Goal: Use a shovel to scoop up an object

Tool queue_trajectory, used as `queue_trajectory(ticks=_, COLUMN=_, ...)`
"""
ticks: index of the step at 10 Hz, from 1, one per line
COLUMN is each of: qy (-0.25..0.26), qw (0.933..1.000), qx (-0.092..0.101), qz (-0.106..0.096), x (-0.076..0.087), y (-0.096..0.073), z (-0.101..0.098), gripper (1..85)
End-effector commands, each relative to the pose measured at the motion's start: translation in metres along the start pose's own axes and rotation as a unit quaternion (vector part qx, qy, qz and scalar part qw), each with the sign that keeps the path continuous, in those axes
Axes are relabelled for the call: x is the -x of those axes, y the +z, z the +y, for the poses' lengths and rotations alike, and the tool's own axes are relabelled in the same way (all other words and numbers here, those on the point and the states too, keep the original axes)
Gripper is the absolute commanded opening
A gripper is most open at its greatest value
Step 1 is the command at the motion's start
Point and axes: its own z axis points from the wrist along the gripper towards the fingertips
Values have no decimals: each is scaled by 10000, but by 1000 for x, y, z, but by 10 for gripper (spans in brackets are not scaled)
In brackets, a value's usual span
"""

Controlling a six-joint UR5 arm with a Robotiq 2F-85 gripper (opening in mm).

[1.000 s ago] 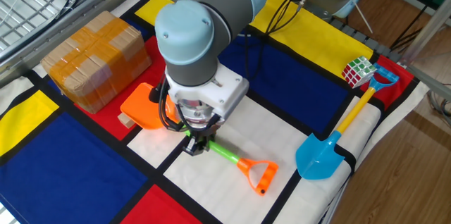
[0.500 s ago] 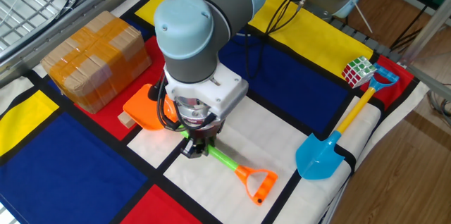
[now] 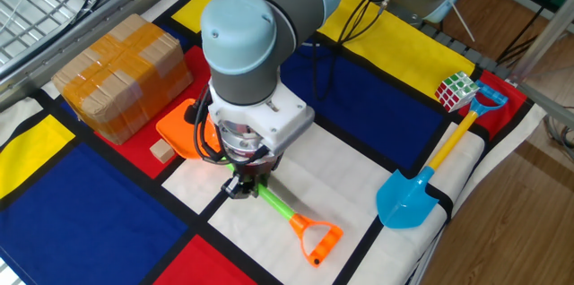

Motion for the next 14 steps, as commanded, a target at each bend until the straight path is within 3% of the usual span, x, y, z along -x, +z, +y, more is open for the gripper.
queue_trajectory(ticks=1, qy=327, qw=9994, qx=-76, qz=-93, x=4, y=-1, z=-5, gripper=10)
queue_trajectory(ticks=3, qy=476, qw=9978, qx=-423, qz=-157, x=6, y=-2, z=-23, gripper=10)
queue_trajectory(ticks=4, qy=525, qw=9974, qx=-447, qz=-201, x=8, y=-3, z=-24, gripper=10)
queue_trajectory(ticks=7, qy=515, qw=9978, qx=-391, qz=-162, x=6, y=-2, z=-21, gripper=10)
queue_trajectory(ticks=10, qy=539, qw=9981, qx=-225, qz=-179, x=32, y=-34, z=-19, gripper=10)
queue_trajectory(ticks=12, qy=554, qw=9981, qx=-219, qz=-171, x=39, y=-49, z=-21, gripper=10)
queue_trajectory(ticks=13, qy=576, qw=9977, qx=-233, qz=-281, x=41, y=-53, z=-24, gripper=10)
queue_trajectory(ticks=14, qy=515, qw=9972, qx=-221, qz=-501, x=52, y=-54, z=-24, gripper=10)
